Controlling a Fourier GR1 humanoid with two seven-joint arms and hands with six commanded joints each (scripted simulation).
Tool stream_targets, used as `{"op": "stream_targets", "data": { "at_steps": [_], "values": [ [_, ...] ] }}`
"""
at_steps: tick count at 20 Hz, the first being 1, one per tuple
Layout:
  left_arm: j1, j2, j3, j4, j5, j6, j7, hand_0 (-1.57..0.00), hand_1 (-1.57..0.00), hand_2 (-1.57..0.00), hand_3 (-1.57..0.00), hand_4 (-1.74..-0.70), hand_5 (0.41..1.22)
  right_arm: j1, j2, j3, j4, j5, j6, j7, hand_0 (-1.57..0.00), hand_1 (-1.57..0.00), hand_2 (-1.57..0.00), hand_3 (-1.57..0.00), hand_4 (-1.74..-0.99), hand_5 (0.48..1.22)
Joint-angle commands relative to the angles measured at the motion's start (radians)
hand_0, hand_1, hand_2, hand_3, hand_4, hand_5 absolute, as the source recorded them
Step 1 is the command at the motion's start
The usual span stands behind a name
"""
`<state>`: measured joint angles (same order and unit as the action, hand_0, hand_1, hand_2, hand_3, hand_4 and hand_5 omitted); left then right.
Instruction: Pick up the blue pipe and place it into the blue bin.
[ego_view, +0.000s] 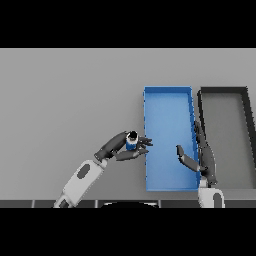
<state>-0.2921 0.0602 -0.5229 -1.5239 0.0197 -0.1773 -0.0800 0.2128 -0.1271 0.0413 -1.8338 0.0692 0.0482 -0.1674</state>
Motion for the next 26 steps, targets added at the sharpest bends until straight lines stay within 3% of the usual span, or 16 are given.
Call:
{"op": "stream_targets", "data": {
  "at_steps": [1, 5, 7, 12, 19, 26],
  "values": [
    [0.004, -0.007, 0.003, 0.001, 0.004, 0.0, 0.008, -1.57, -1.57, -1.57, -1.57, -1.47, 1.221, -0.004, -0.026, -0.002, -0.038, -0.082, 0.066, 0.038, 0.0, -0.02, -0.09, 0.0, -1.202, 0.624],
    [0.005, -0.015, 0.009, -0.015, -0.001, -0.017, 0.016, -1.57, -1.57, -1.57, -1.57, -1.47, 1.221, -0.099, -0.131, 0.022, -0.143, -0.276, 0.221, 0.21, 0.0, -0.02, -0.12, 0.0, -1.228, 0.588],
    [0.006, -0.016, 0.017, -0.016, 0.0, -0.027, 0.031, -1.57, -1.57, -1.57, -1.57, -1.47, 1.221, -0.166, -0.166, 0.049, -0.189, -0.337, 0.253, 0.29, 0.0, -0.01, -0.11, 0.0, -1.247, 0.568],
    [0.002, -0.031, 0.027, -0.011, -0.028, -0.032, 0.04, -1.57, -1.57, -1.57, -1.57, -1.47, 1.221, -0.342, -0.224, 0.129, -0.223, -0.352, 0.295, 0.442, 0.0, 0.0, -0.07, 0.0, -1.291, 0.558],
    [-0.006, -0.051, 0.048, 0.026, -0.051, -0.07, -0.006, -1.57, -1.57, -1.57, -1.57, -1.46, 1.221, -0.521, -0.179, 0.232, -0.166, -0.367, 0.357, 0.508, 0.0, 0.0, -0.05, 0.0, -1.268, 0.555],
    [-0.007, -0.072, 0.075, 0.018, -0.048, -0.093, 0.043, -1.57, -1.57, -1.57, -1.57, -1.47, 1.221, -0.678, -0.133, 0.274, -0.057, -0.345, 0.392, 0.569, -0.02, -0.03, -0.08, 0.0, -1.186, 0.521]
  ]
}}
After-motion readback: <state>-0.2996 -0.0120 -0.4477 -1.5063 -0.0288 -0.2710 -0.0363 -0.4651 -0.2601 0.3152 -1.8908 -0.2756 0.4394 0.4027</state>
